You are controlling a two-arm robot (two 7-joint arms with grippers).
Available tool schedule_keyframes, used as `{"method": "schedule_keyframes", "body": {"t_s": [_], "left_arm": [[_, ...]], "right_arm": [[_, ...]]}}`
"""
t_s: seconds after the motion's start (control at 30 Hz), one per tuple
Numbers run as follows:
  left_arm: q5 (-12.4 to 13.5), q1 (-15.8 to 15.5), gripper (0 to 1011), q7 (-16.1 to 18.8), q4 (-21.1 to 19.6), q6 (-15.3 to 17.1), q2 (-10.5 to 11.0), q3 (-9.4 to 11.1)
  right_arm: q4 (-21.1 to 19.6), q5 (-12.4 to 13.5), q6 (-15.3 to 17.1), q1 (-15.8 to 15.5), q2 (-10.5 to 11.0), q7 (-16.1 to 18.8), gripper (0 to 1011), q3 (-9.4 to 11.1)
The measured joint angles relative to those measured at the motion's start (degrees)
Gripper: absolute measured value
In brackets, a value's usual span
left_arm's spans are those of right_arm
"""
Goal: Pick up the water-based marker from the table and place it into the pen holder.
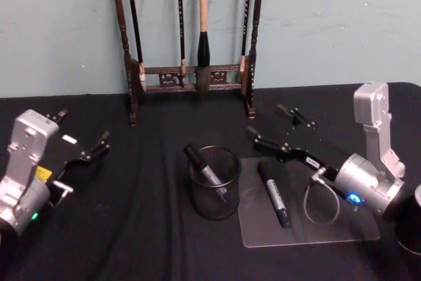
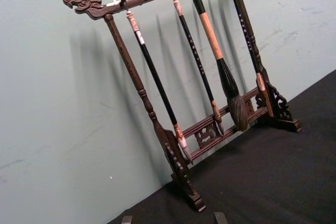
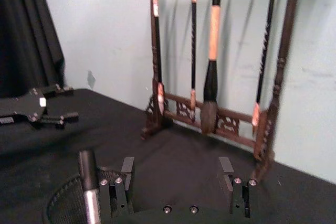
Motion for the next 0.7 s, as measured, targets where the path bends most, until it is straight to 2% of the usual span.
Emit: {"method": "schedule_keyframes", "body": {"t_s": [0.13, 0.33, 0.47, 0.7], "left_arm": [[0.00, 0.00, 1009, 0.00, 0.00, 0.00, 0.00, 0.00], [0.00, 0.00, 1009, 0.00, 0.00, 0.00, 0.00, 0.00], [0.00, 0.00, 1009, 0.00, 0.00, 0.00, 0.00, 0.00], [0.00, 0.00, 1009, 0.00, 0.00, 0.00, 0.00, 0.00]], "right_arm": [[-1.29, -0.66, 2.16, -1.24, 0.92, -1.42, 1002, 0.46], [-3.46, -2.00, 7.35, -2.29, 2.30, -3.65, 1002, 0.59], [-4.58, -2.97, 12.09, -2.36, 3.05, -4.97, 1002, 0.11], [-5.20, -4.19, 17.79, -1.64, 3.66, -5.80, 1002, -0.93]]}}
